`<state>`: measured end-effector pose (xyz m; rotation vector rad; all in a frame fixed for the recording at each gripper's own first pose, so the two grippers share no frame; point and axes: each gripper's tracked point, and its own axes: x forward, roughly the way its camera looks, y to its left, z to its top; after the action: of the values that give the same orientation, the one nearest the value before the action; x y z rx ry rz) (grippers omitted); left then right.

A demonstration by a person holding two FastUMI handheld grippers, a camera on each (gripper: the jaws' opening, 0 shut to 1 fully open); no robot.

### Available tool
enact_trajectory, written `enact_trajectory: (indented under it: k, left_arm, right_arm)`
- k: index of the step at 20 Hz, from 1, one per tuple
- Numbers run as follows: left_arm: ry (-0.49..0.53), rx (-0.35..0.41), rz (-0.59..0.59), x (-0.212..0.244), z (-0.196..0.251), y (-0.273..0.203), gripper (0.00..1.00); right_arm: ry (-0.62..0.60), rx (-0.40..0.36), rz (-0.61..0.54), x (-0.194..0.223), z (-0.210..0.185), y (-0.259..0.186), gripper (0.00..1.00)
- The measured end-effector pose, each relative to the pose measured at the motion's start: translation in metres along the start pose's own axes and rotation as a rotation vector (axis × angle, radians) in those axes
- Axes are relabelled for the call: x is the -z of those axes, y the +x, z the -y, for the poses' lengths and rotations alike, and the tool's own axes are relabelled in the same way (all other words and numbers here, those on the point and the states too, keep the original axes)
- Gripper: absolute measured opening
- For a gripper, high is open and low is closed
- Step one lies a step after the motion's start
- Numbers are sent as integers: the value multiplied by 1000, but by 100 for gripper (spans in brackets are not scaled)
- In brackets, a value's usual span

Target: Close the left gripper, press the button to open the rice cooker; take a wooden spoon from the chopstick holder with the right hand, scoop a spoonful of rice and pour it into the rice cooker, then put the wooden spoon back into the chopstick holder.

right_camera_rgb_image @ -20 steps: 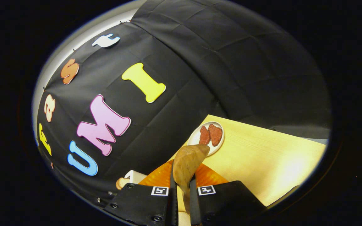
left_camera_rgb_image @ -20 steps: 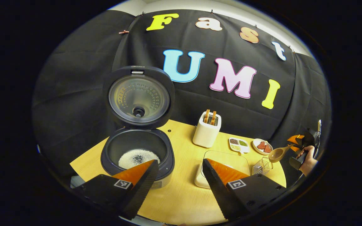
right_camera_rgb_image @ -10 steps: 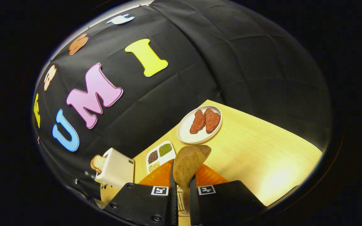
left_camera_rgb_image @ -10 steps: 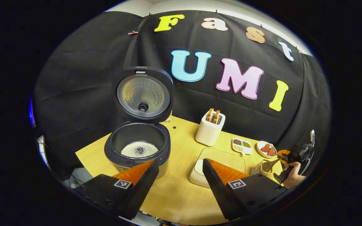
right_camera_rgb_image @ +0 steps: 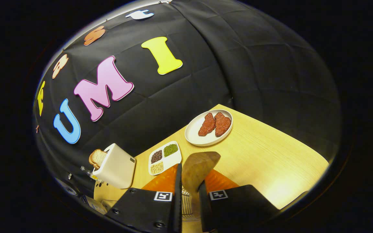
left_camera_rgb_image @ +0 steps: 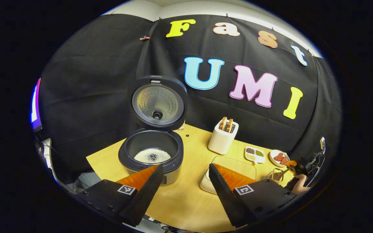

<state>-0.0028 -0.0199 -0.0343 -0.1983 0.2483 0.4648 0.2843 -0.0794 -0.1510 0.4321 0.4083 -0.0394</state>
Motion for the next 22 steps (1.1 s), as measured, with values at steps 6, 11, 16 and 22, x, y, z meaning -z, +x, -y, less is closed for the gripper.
enact_trajectory:
  k: [6,11,16,22]
  left_arm:
    - [49,48,131,-56,-9,20,95]
    - [57,112,234,-108,-39,47,95]
    - [143,109,384,-172,-74,80,95]
    - [191,117,528,-229,-102,121,95]
  right_arm:
    - [-69,39,102,-25,10,-46,98]
    - [-122,97,183,-39,15,-122,99]
    - [-179,106,229,-26,-5,-196,98]
    - [-303,77,208,9,-33,-261,98]
